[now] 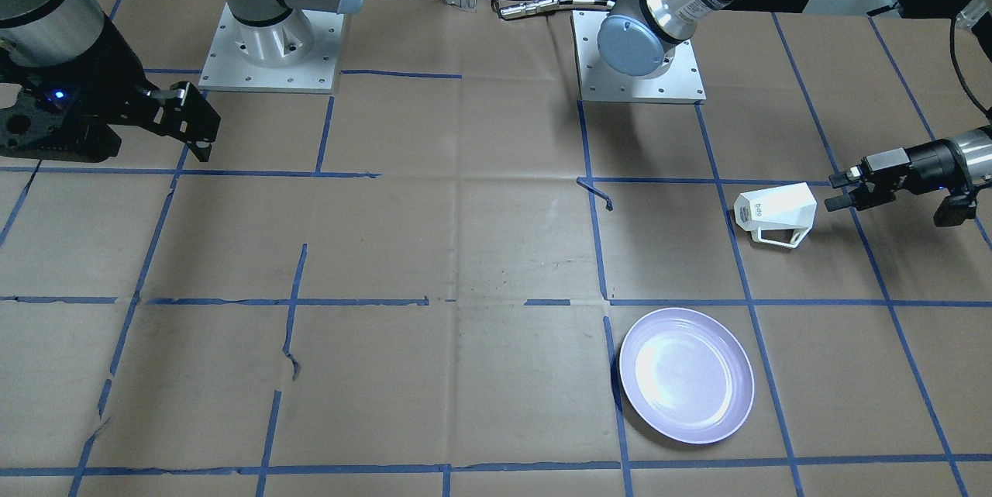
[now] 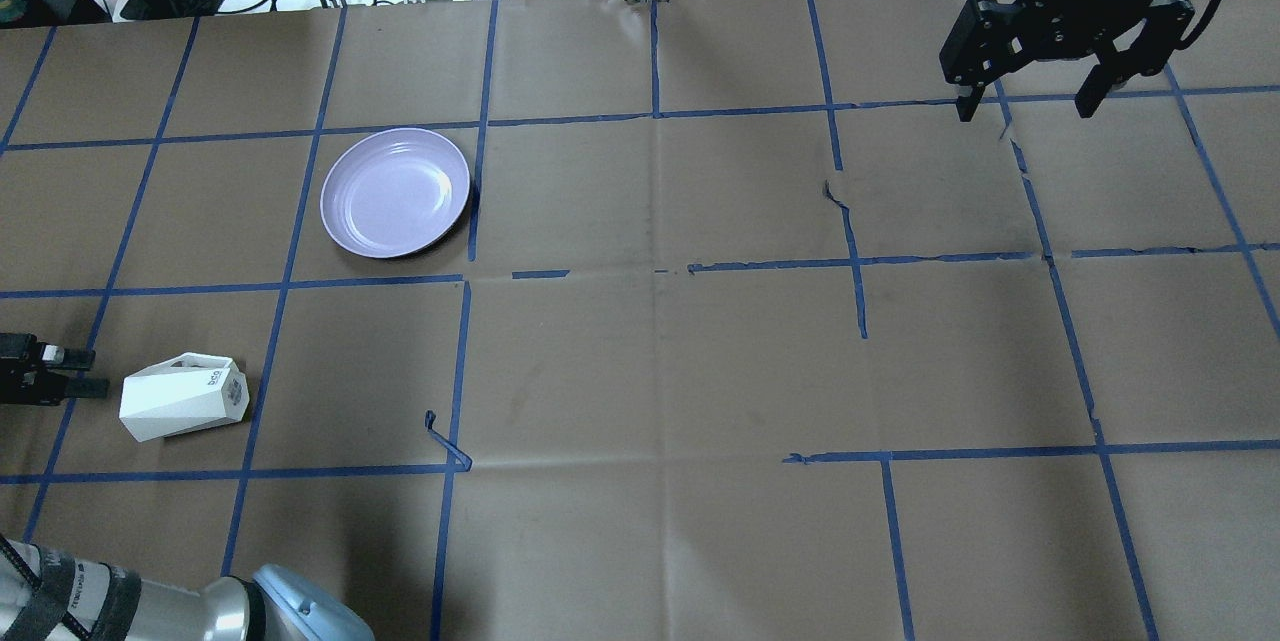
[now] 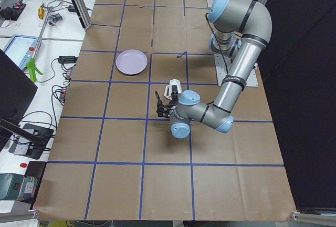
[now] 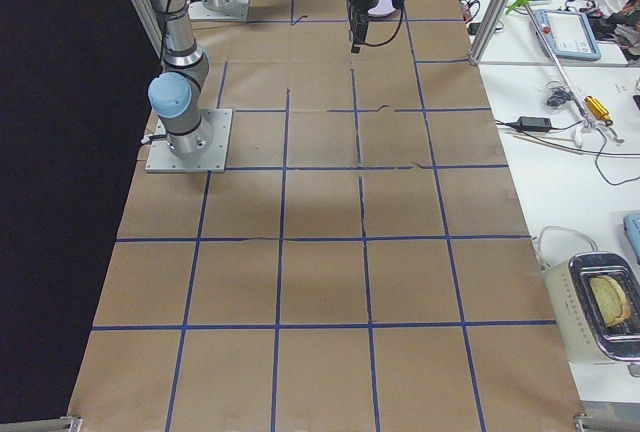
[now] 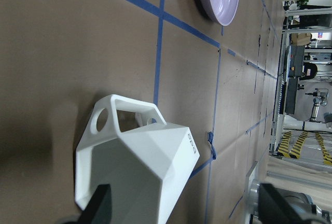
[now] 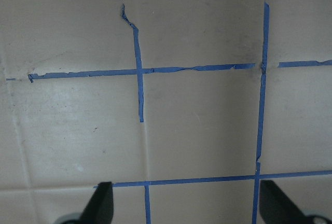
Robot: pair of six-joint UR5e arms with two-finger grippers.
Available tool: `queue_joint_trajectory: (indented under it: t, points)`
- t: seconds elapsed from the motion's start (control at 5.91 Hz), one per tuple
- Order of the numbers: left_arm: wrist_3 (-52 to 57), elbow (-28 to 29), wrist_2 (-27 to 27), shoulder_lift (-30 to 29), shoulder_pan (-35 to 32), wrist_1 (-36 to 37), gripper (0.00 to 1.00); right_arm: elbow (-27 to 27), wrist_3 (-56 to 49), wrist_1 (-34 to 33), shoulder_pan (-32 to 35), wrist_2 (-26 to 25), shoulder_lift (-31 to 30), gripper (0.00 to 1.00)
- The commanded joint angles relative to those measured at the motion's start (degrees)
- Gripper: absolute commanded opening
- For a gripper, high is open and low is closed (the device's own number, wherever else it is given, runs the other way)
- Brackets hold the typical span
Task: Flip cup and place on plate
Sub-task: 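Close the left gripper on the white mug's body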
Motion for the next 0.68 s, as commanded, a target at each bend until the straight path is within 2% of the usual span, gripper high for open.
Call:
queue_joint_trajectory:
  t: [0.0,0.17,0.51]
  points:
    - [2.4,-0.4,0.1,-0.8,0.0,-3.2,0.98,0.0,0.0,0.0,0.0,0.0,0.0,1.0]
    - [2.5,-0.3,-0.1,-1.7,-0.2,-3.4,0.97,0.0,0.0,0.0,0.0,0.0,0.0,1.0]
    - [5.3,-0.4,-0.1,-2.3,-0.2,-3.5,0.82,0.0,0.0,0.0,0.0,0.0,0.0,1.0]
